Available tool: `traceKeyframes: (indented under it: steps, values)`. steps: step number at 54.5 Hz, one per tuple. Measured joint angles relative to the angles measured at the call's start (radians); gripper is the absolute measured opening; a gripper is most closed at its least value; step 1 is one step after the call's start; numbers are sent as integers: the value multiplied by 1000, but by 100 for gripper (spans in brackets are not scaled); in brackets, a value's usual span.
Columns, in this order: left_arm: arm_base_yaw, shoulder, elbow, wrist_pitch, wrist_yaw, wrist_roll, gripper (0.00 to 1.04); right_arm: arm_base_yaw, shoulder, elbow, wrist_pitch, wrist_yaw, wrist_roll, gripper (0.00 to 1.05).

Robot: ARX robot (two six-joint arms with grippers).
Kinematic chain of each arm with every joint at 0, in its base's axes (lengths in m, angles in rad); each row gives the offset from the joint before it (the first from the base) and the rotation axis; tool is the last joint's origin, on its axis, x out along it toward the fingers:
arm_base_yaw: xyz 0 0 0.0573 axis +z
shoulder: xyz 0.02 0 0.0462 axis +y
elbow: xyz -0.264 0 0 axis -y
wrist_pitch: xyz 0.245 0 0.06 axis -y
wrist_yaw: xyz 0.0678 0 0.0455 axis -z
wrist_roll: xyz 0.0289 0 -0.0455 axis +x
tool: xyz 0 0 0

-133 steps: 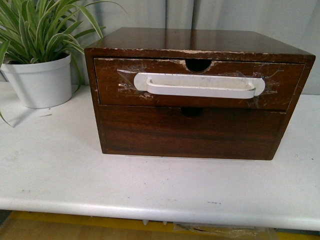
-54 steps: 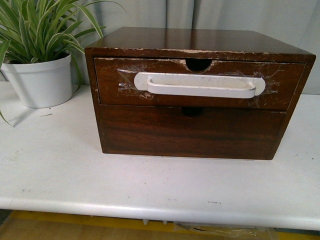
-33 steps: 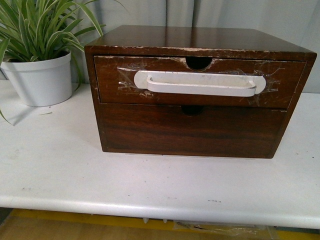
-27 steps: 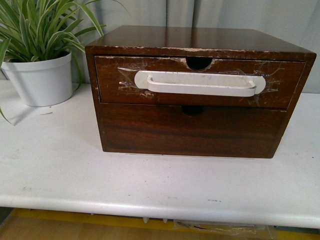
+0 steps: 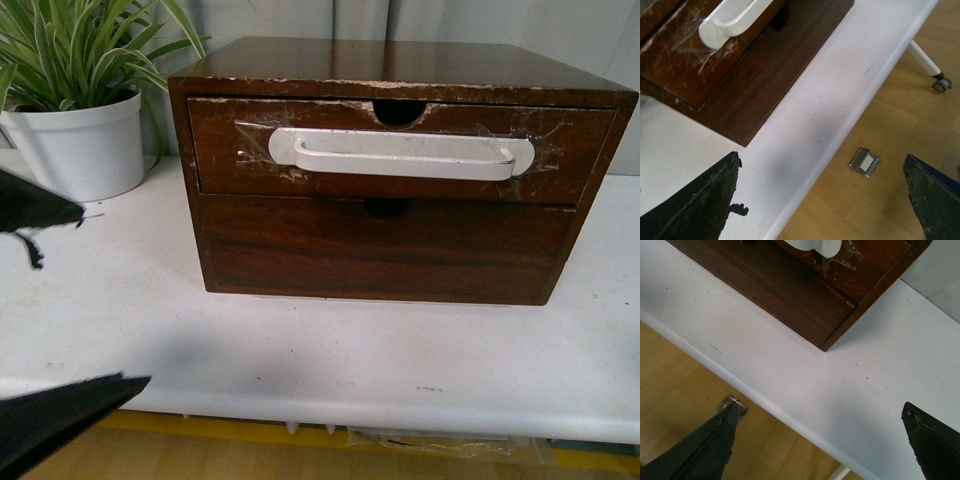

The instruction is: Open drawer

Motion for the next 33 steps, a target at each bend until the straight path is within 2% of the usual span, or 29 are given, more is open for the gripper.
traceKeyframes:
  steps: [12,33]
  values:
    - [-57,154,187,-112,40,170,99,-23,118,122,-60,-56,-132,96]
    - [-154,417,475,-242,-16,356,99,-23,287,311,-180,-97,-322,96]
